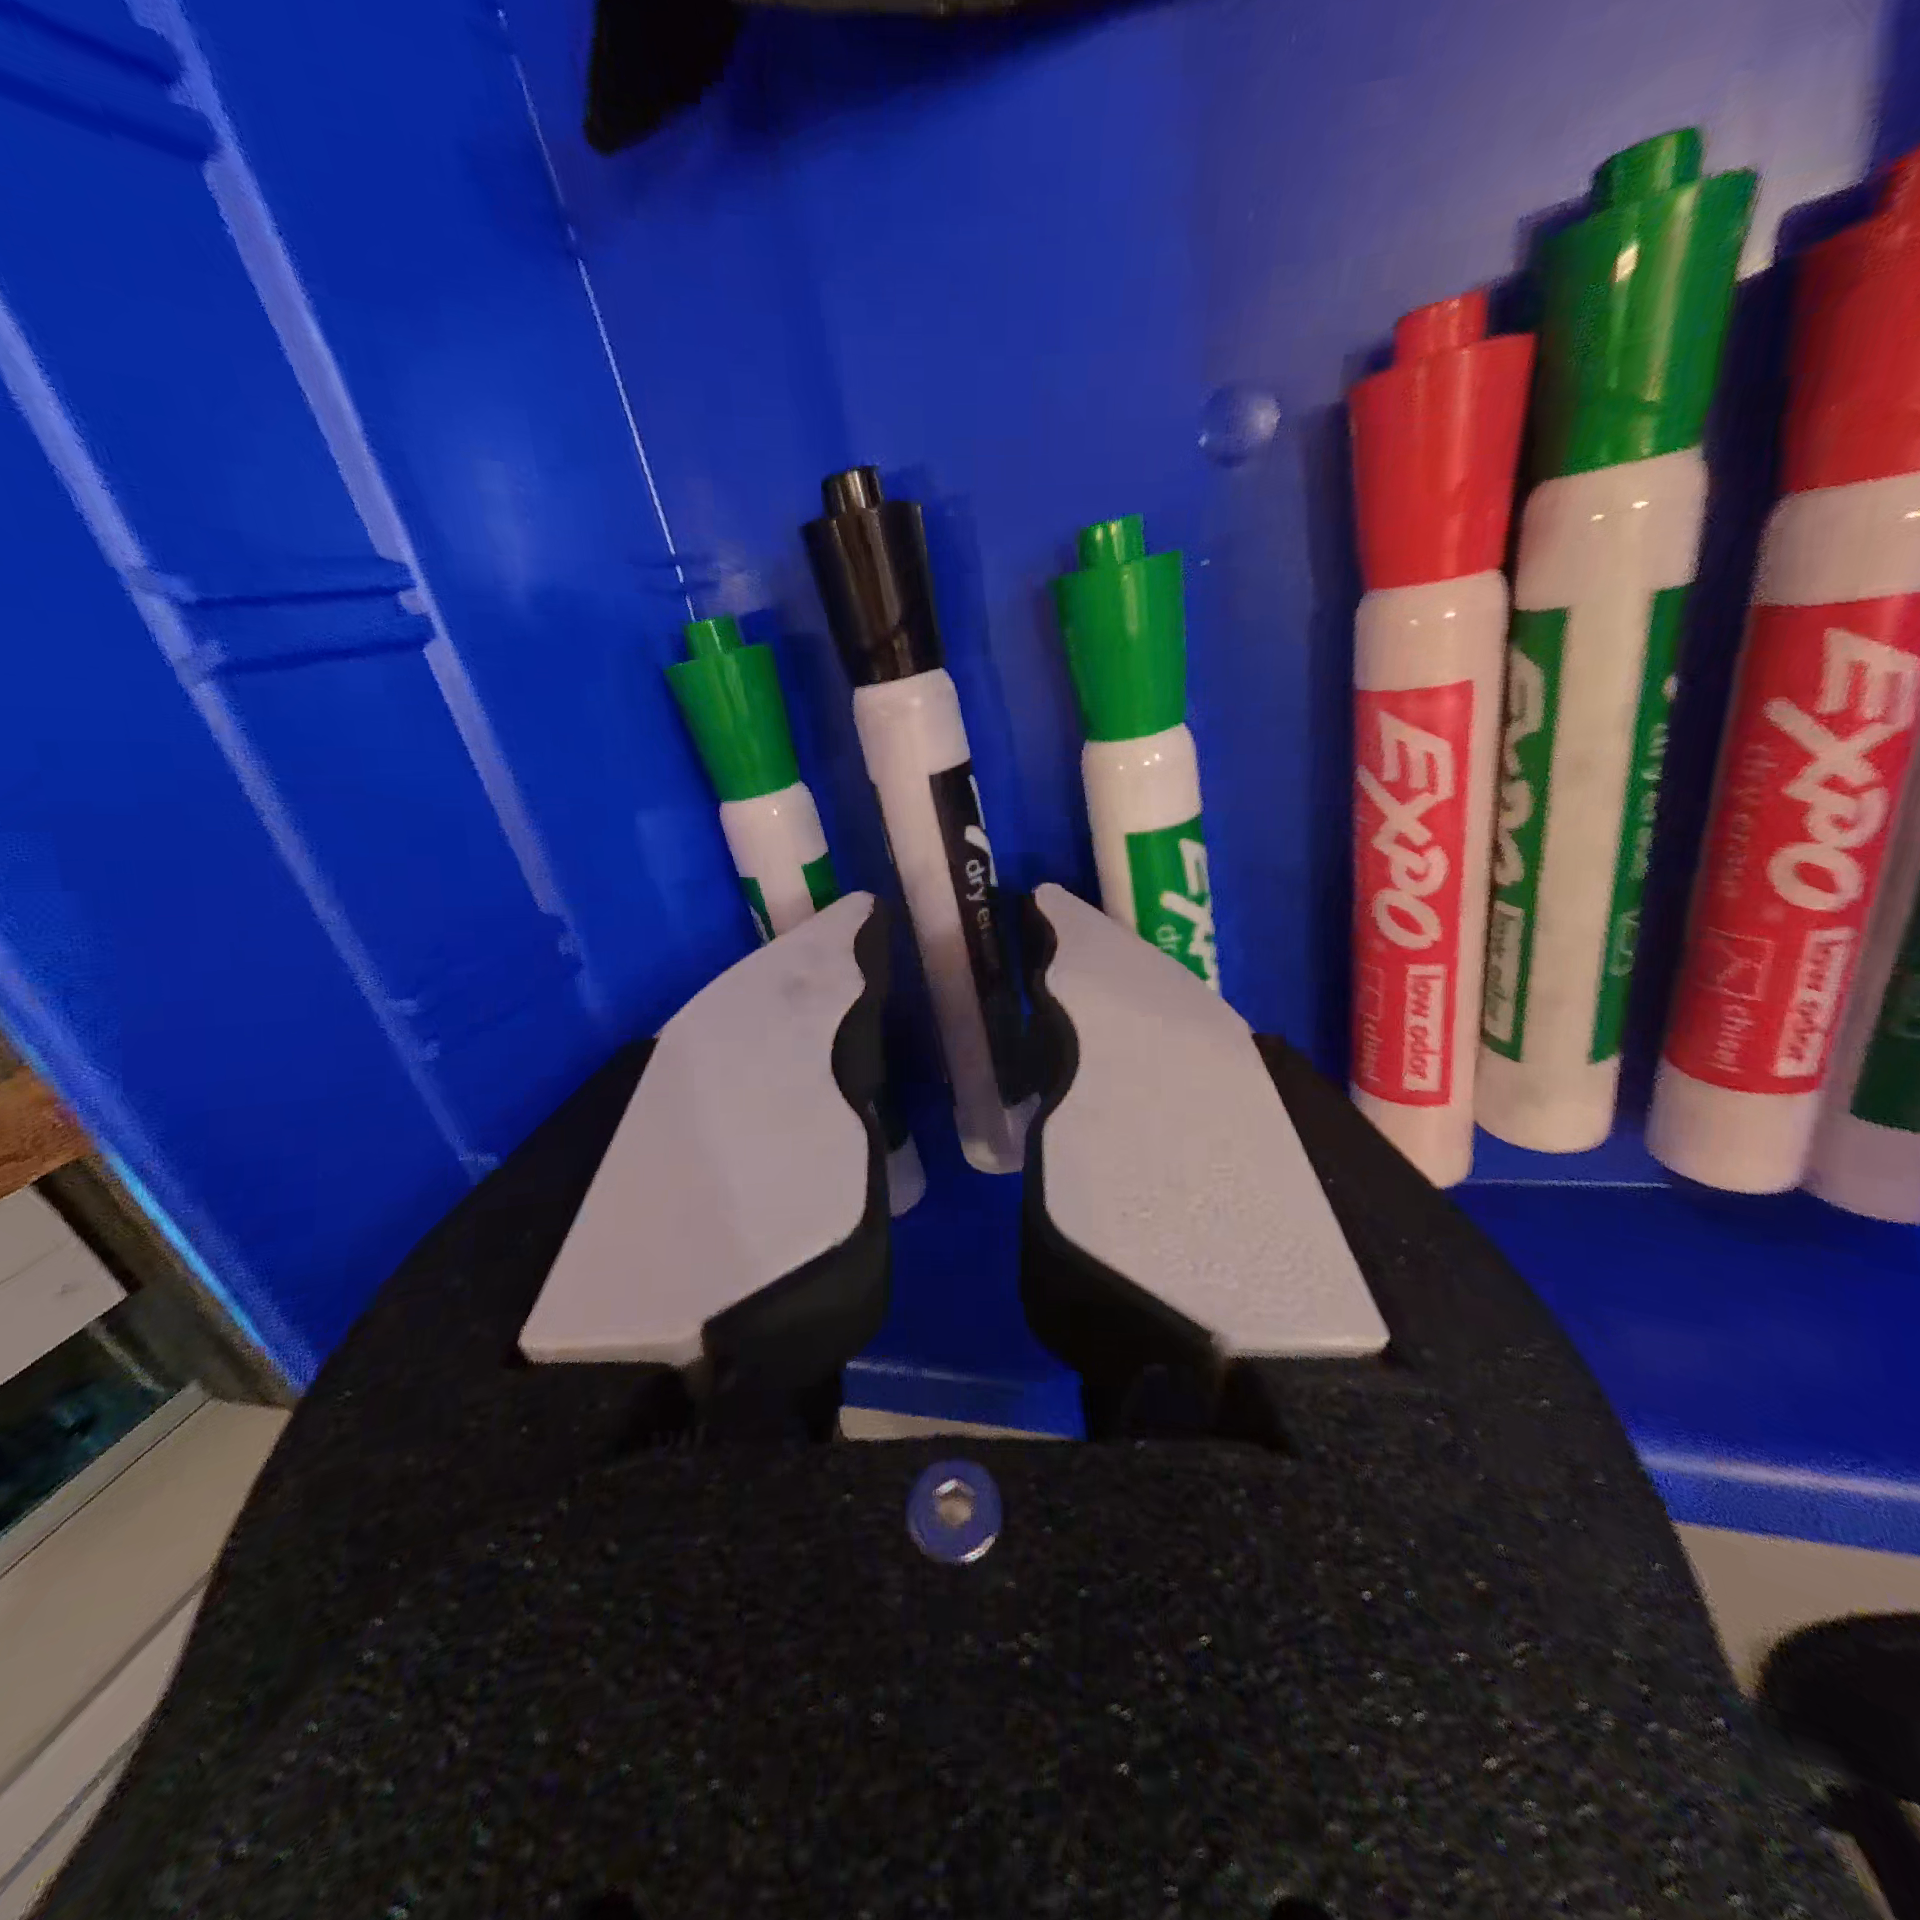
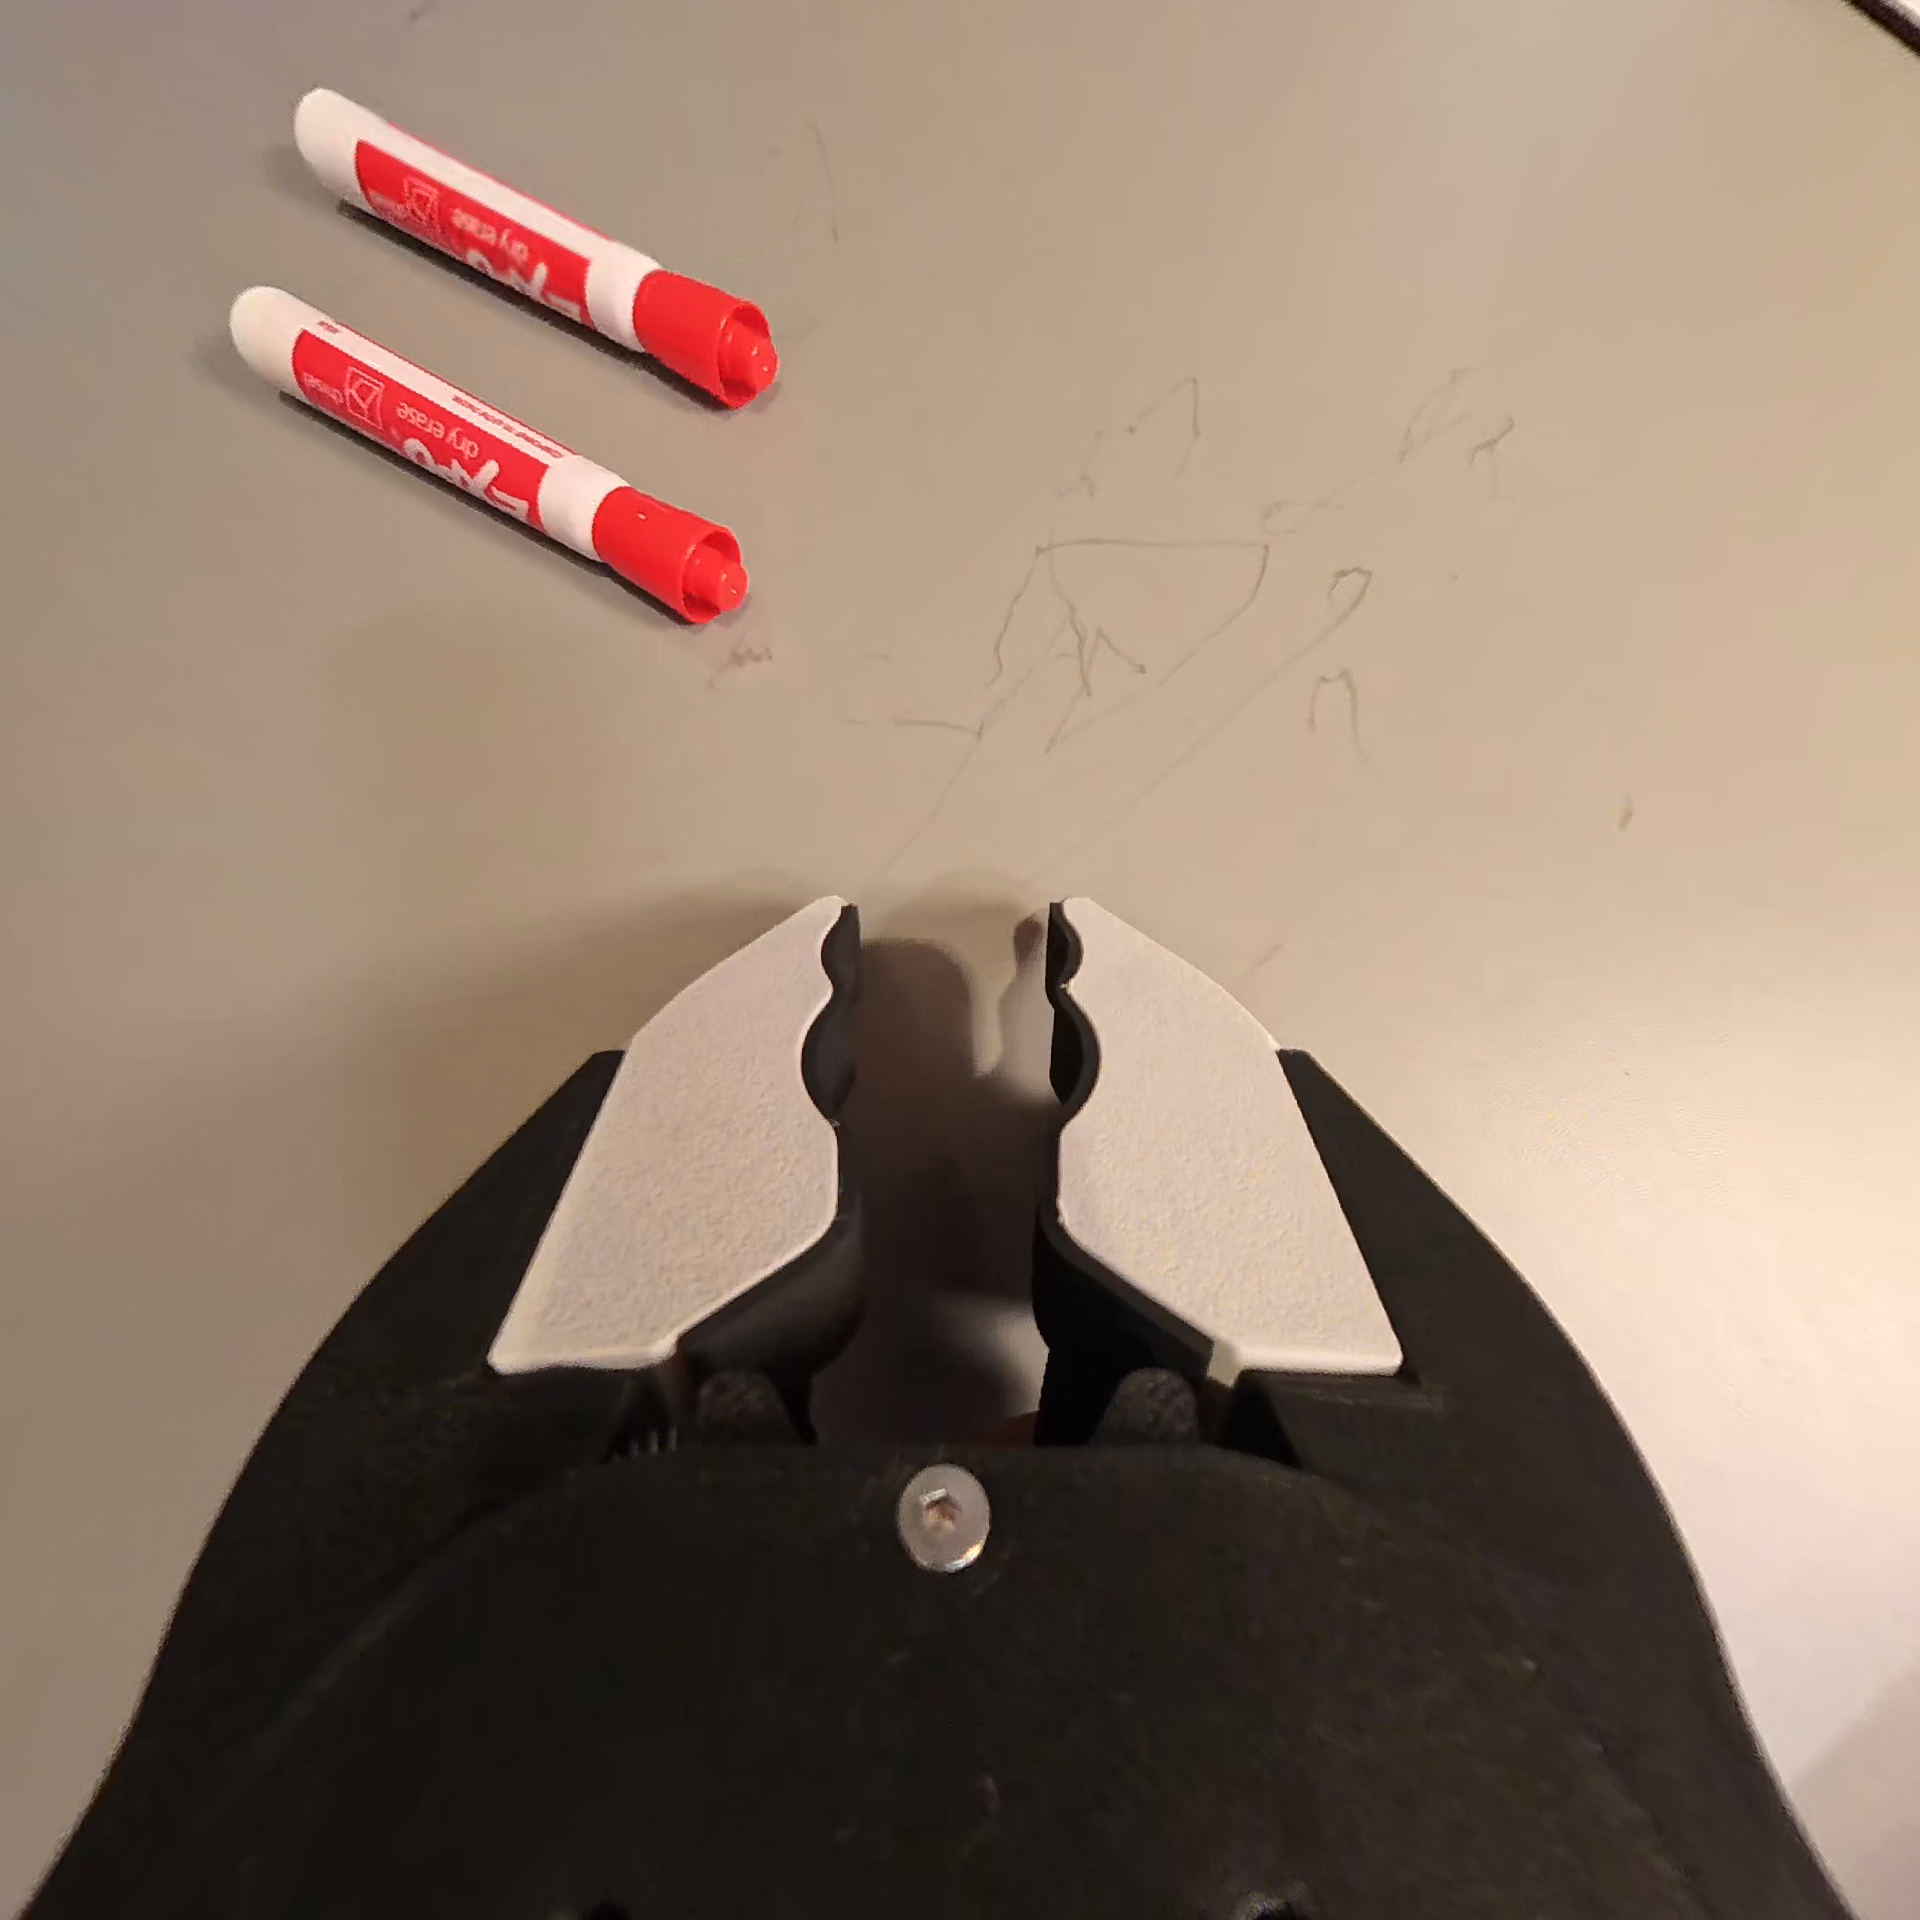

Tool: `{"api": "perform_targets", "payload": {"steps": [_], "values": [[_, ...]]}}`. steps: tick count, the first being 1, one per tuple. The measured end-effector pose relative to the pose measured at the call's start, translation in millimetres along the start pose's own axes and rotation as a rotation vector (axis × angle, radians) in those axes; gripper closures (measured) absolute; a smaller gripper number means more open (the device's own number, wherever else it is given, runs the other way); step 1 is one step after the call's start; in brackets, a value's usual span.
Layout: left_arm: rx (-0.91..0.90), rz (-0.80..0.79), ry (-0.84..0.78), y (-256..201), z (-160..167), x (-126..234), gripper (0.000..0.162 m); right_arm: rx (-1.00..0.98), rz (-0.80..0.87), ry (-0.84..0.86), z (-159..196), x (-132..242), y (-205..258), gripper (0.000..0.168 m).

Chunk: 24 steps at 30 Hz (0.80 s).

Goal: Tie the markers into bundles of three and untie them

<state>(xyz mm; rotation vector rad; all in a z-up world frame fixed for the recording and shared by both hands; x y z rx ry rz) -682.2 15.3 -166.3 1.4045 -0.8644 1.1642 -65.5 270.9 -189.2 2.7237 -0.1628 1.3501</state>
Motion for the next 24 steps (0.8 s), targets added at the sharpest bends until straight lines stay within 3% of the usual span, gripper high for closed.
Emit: {"api": "perform_targets", "payload": {"steps": [10, 14, 19, 24], "values": [[-0.026, 0.071, 0.014, 5.2, -5.6, -2.4, 0.144, -0.012, -0.016, -0.026, 0.8, 2.8, -1.5, 0.134], [-0.012, 0.108, -0.039, 0.7, -3.2, 12.3, 0.143, -0.008, -0.025, -0.051, 2.2, 6.5, -0.9, 0.133], [-0.06, 0.072, -0.173, -19.1, -10.9, 74.7, 0.143, -0.014, -0.037, -0.057, 4.6, 9.4, -2.1, 0.133], [-0.367, 0.225, -0.375, -130.3, -49.7, 156.3, 0.144, -0.003, -0.044, -0.06, 4.7, 9.7, -1.2, 0.132]]}}
Point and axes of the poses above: each gripper's, where its closed fingertips meet, x back along the fingers, z out of its underside, y = z × x across the jaws, the point moved 9 cm from there along x, back along the fingers, and after that the axes turned 8 degrees about y, right-handed, at the moved point
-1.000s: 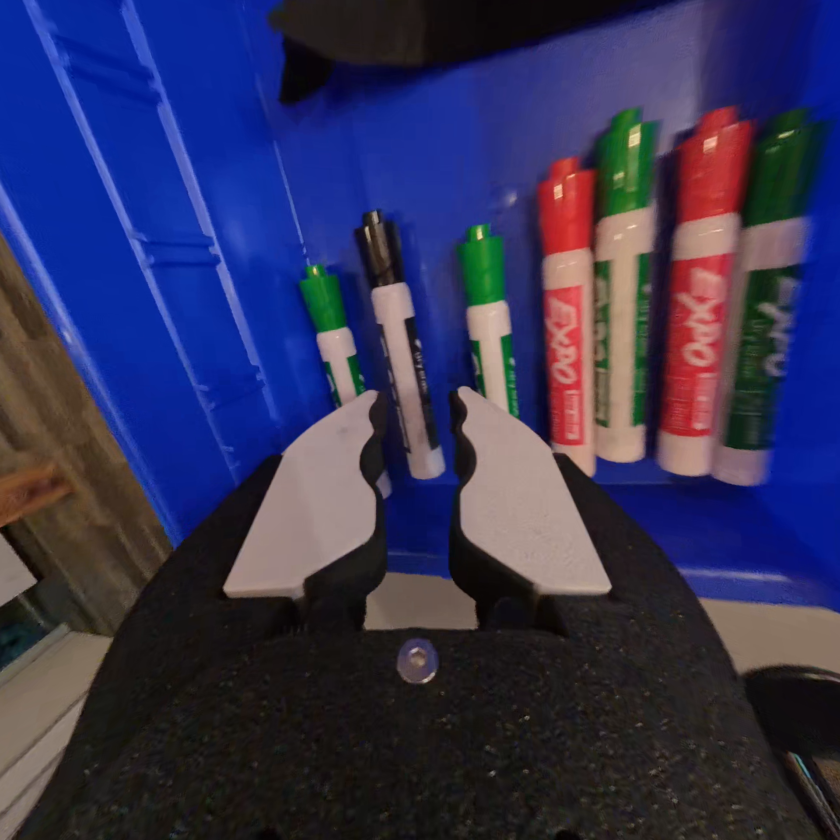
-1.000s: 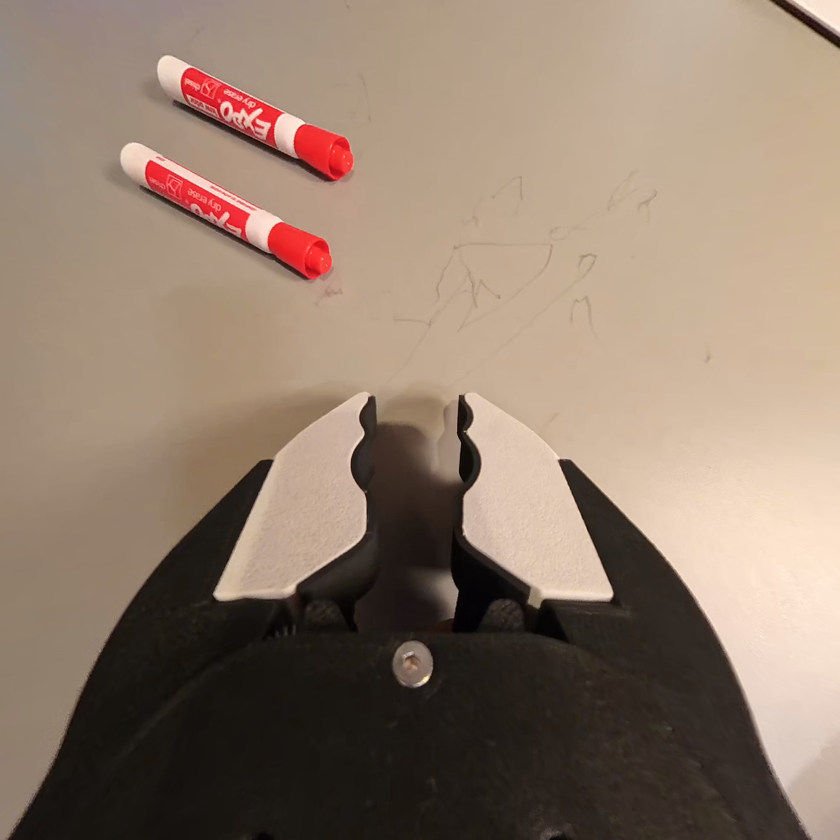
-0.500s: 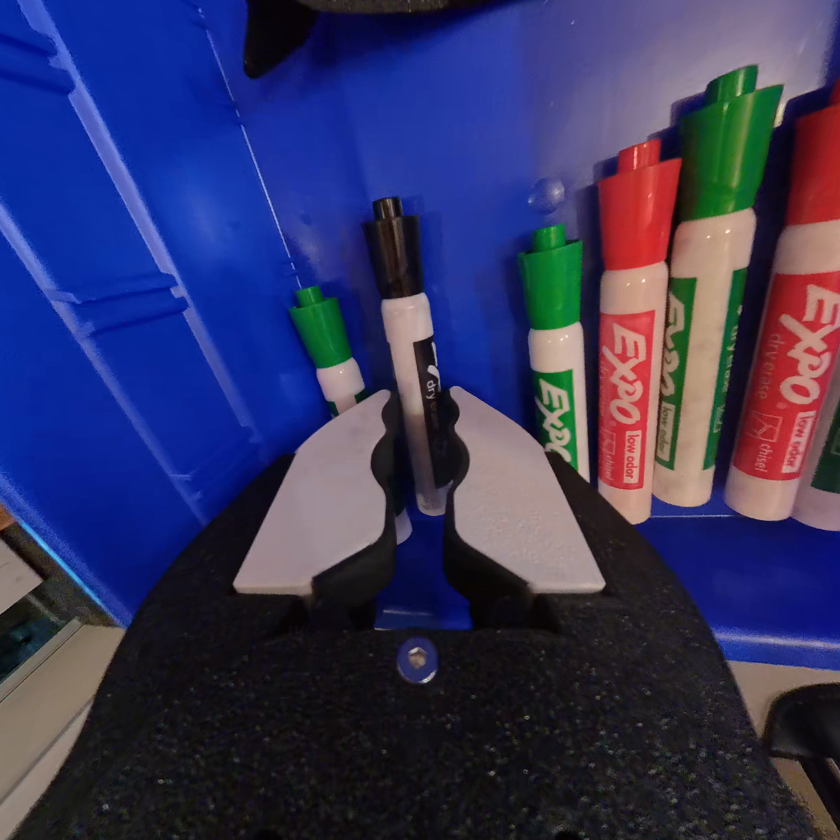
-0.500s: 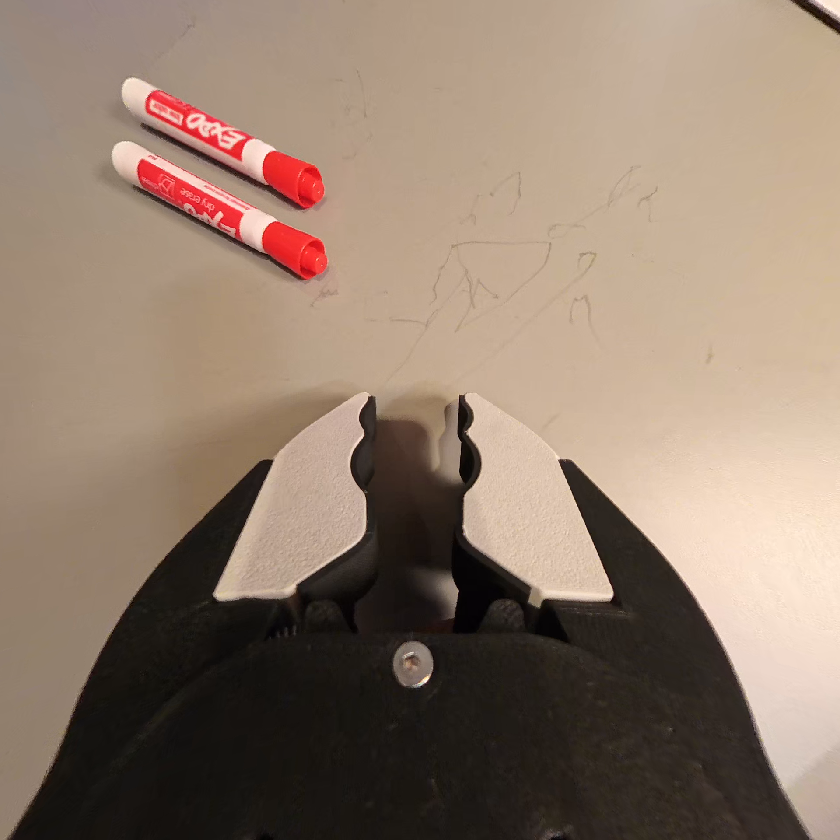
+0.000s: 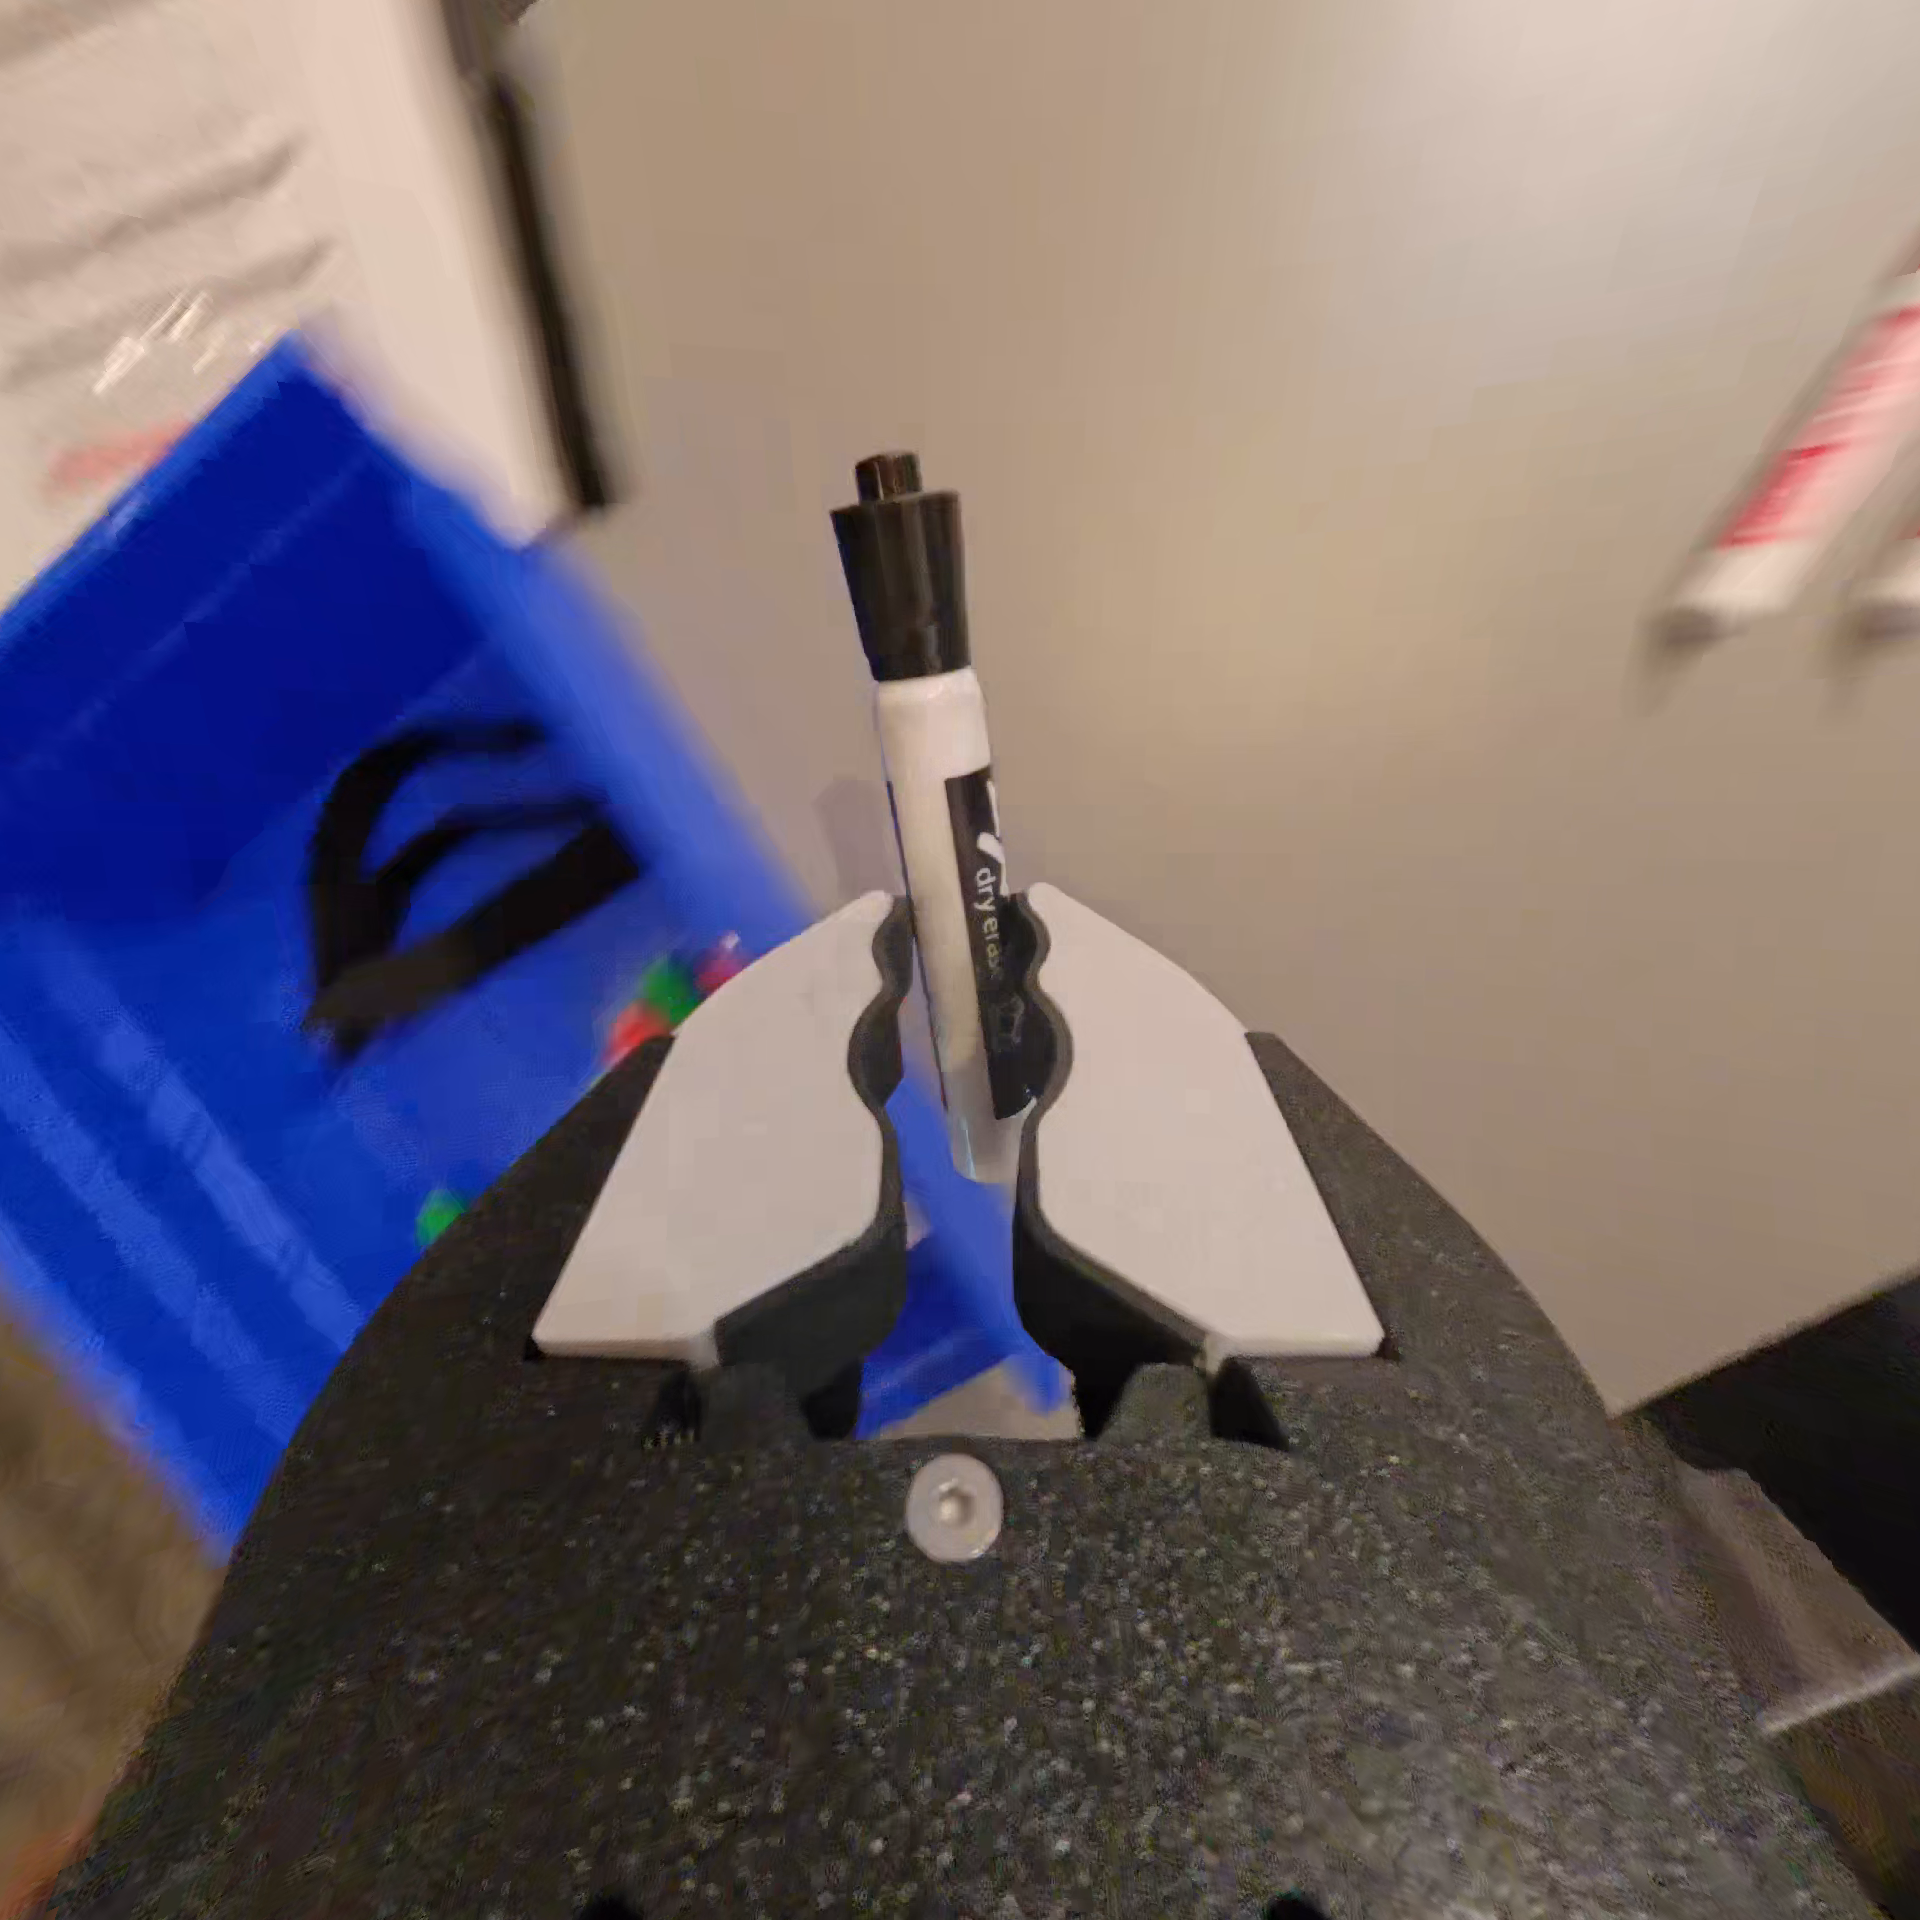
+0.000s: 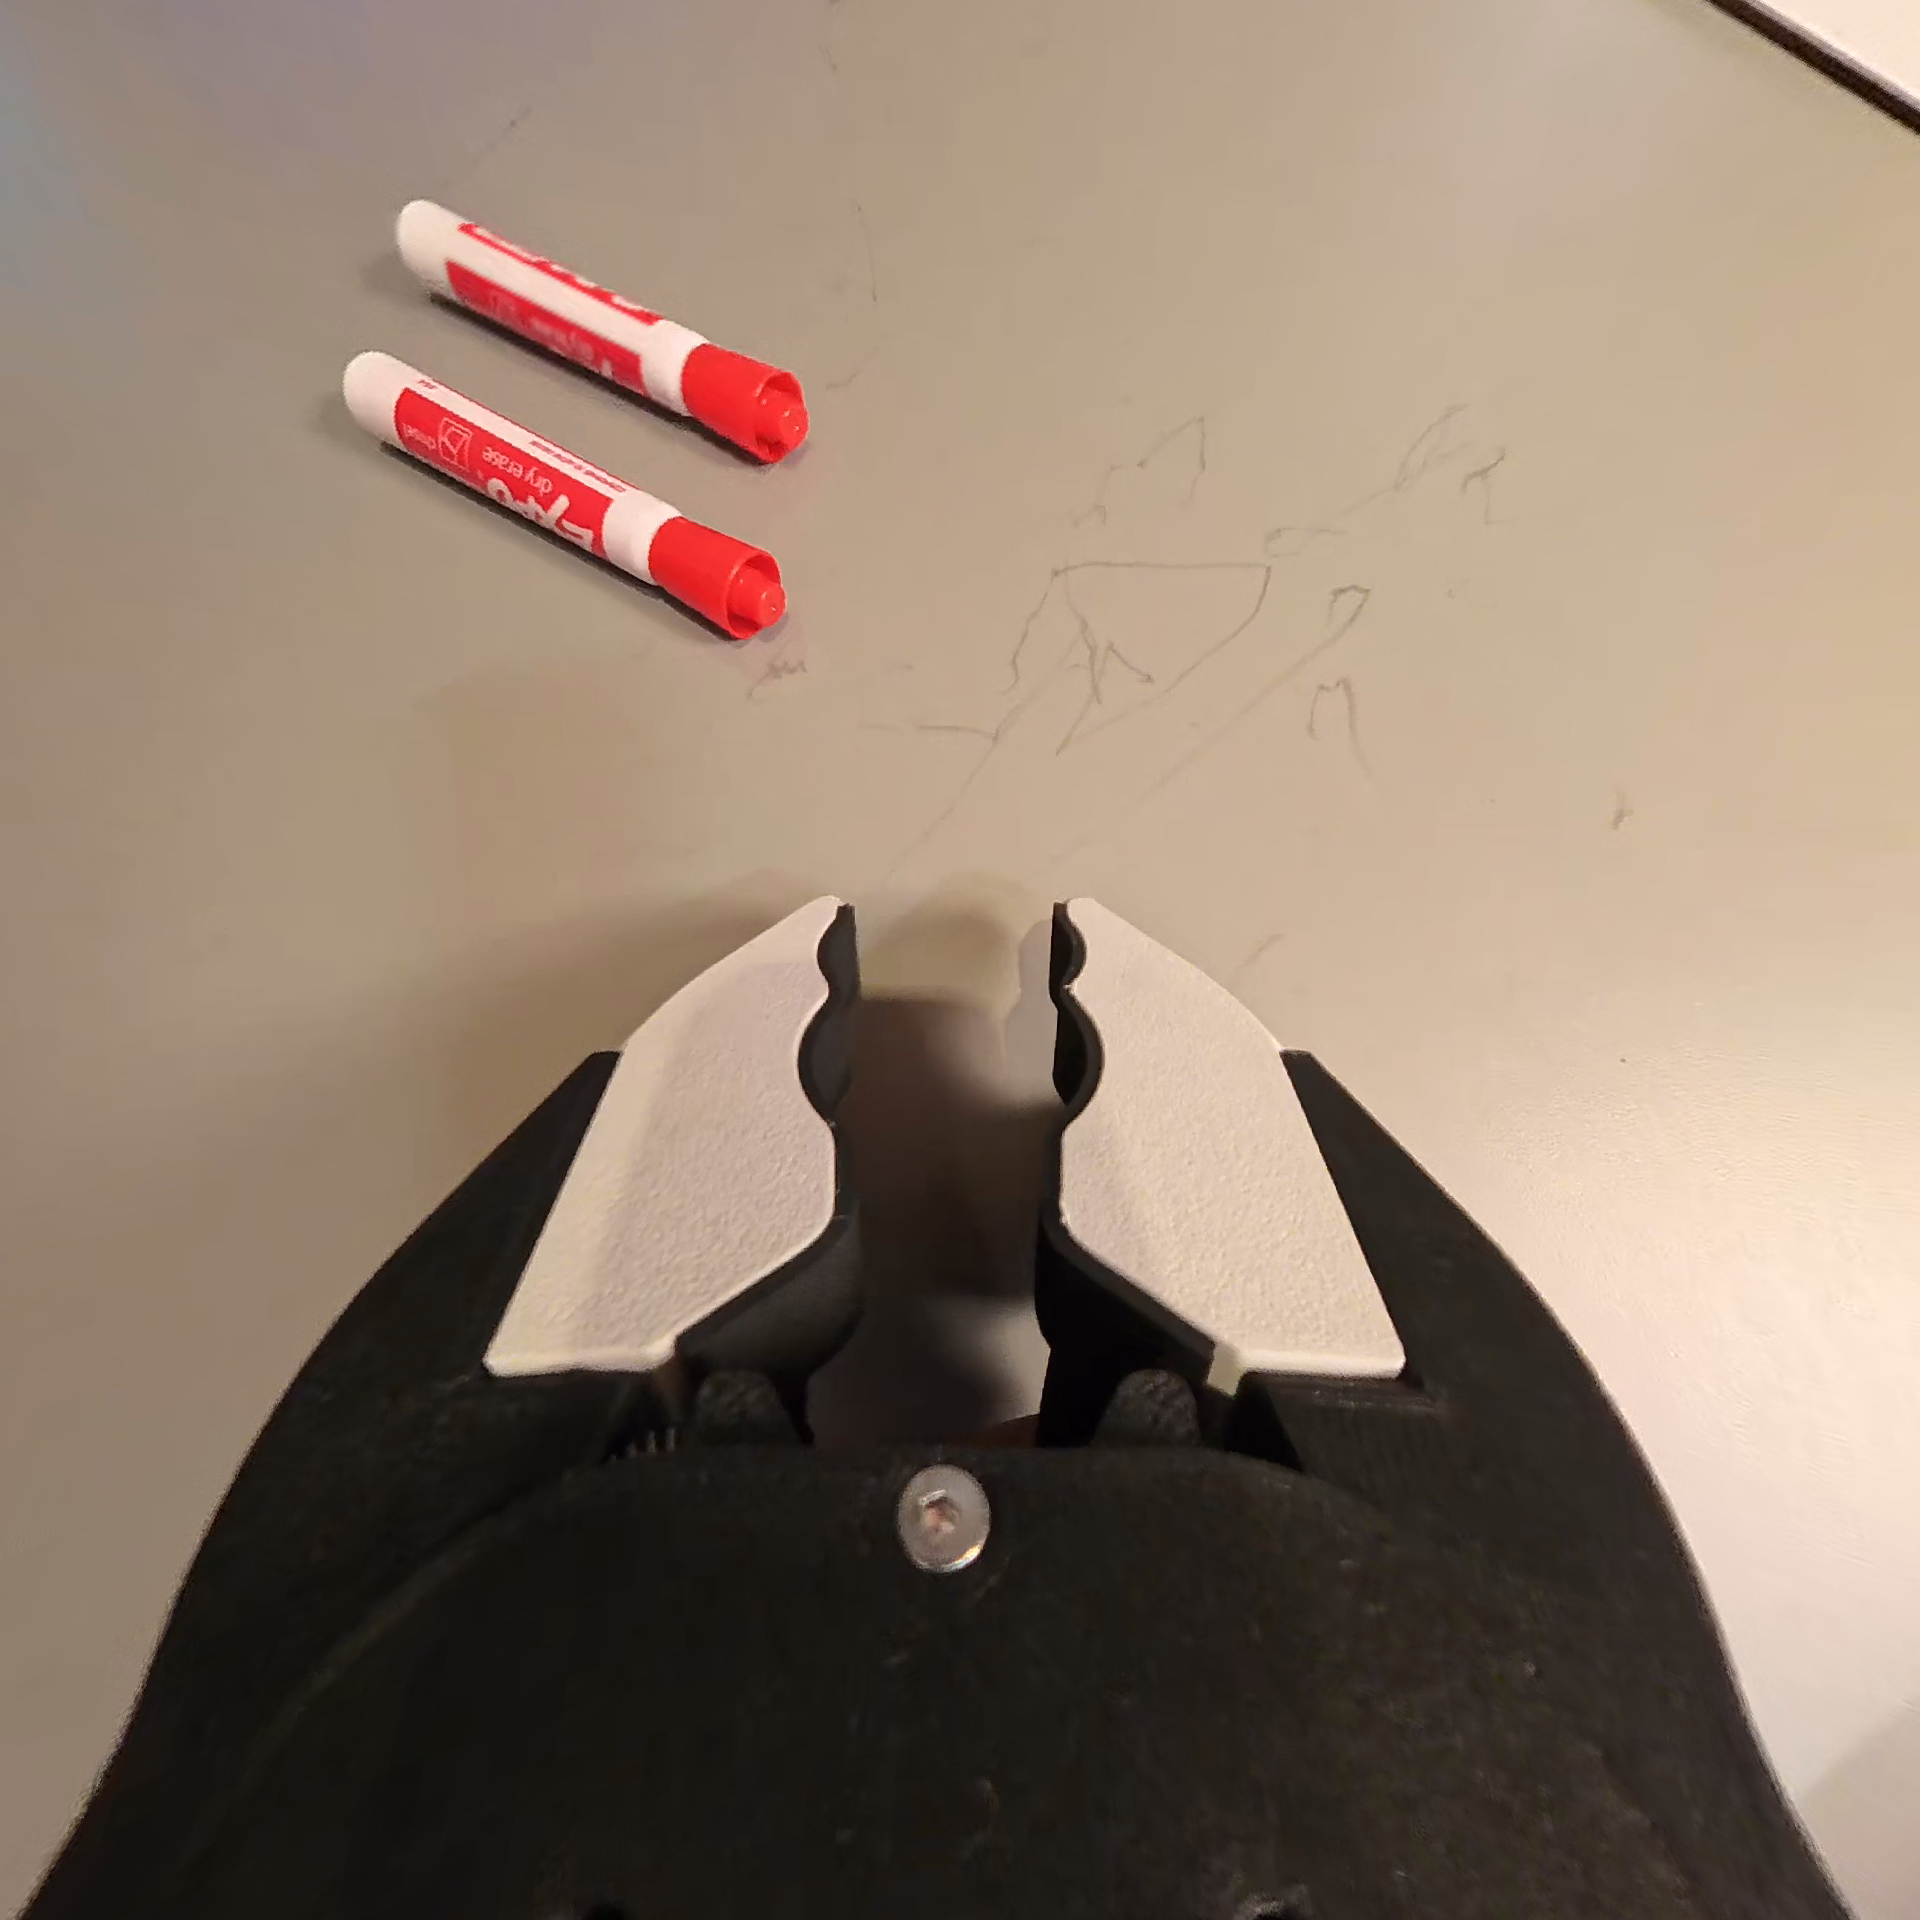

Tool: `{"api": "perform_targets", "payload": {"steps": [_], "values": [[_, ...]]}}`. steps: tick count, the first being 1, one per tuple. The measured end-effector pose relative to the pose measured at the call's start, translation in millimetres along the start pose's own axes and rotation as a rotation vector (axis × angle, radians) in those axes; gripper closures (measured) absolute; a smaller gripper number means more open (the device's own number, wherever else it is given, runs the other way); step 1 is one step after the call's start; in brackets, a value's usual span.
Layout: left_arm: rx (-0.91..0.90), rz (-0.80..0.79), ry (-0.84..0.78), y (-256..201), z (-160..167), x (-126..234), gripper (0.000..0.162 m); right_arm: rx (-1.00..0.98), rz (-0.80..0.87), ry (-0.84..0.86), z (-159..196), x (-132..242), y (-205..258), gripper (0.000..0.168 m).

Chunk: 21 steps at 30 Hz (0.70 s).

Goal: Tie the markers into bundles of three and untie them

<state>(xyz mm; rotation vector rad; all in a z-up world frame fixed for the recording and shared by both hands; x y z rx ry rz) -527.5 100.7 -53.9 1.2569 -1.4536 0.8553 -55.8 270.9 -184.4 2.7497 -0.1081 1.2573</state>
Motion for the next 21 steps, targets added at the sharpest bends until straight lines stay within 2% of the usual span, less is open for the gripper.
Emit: {"api": "perform_targets", "payload": {"steps": [5, 9, 14, 21], "values": [[-0.337, 0.29, -0.026, -132.1, -87.8, -28.7, 0.144, 0.004, 0.003, -0.02, 1.7, 3.0, 0.9, 0.132], [-0.49, 0.368, 0.044, -198.7, -118.0, -65.3, 0.144, -0.003, 0.005, -0.037, 3.6, 6.0, 0.7, 0.132], [-0.541, 0.342, 0.133, -223.8, -124.5, -93.4, 0.143, 0.0, 0.002, -0.042, 4.3, 7.1, 1.3, 0.132], [-0.559, 0.289, 0.17, -226.7, -121.2, -104.9, 0.143, 0.023, 0.016, -0.032, 4.7, 6.3, 4.2, 0.132]]}}
Point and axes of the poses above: each gripper's, where its closed fingertips meet, x back along the fingers, z out of its underside, y = z × x across the jaws, the point moved 9 cm from there along x, back along the fingers, and after that the axes turned 8 degrees about y, right-handed, at the moved point
